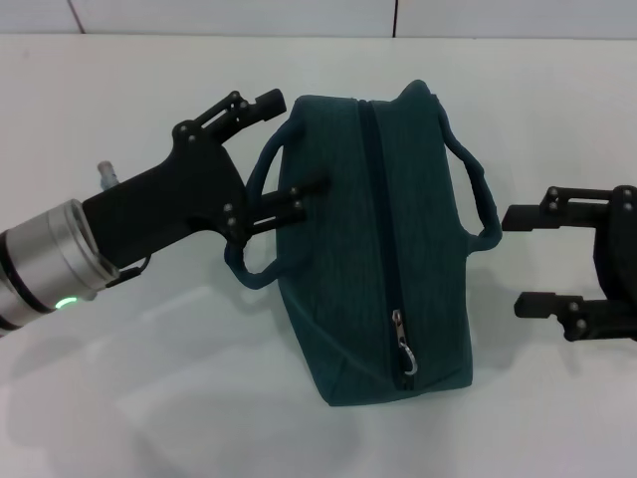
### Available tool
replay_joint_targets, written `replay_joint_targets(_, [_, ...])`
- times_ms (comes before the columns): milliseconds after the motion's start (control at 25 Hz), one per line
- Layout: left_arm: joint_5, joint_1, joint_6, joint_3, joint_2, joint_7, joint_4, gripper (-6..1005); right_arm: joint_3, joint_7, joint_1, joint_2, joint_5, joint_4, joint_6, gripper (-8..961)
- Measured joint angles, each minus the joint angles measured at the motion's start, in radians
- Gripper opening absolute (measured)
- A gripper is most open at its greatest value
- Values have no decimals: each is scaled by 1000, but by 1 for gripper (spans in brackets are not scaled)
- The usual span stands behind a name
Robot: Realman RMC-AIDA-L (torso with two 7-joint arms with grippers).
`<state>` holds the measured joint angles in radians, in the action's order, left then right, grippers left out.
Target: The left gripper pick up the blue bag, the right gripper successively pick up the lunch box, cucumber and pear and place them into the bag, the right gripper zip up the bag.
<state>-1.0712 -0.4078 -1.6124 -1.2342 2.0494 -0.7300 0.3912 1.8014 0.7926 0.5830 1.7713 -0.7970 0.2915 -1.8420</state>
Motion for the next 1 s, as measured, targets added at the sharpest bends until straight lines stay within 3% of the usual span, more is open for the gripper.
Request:
replay_joint_targets(280, [-13, -7, 1, -3, 10, 1, -4, 870, -16, 0, 14, 32, -113, 6, 52, 675])
replay_joint_targets(680, [-20, -5, -2, -4, 21, 1, -4, 870, -23, -5, 5, 32, -129, 9, 46, 675])
replay_joint_targets(880, [-40, -1, -19, -4, 31, 2, 4, 870, -139, -5, -37, 46, -130, 25, 41, 675])
replay_joint_targets(1000, [-44, 0, -29, -3, 32, 4, 4, 870, -203, -7, -68, 66, -130, 52, 53, 675])
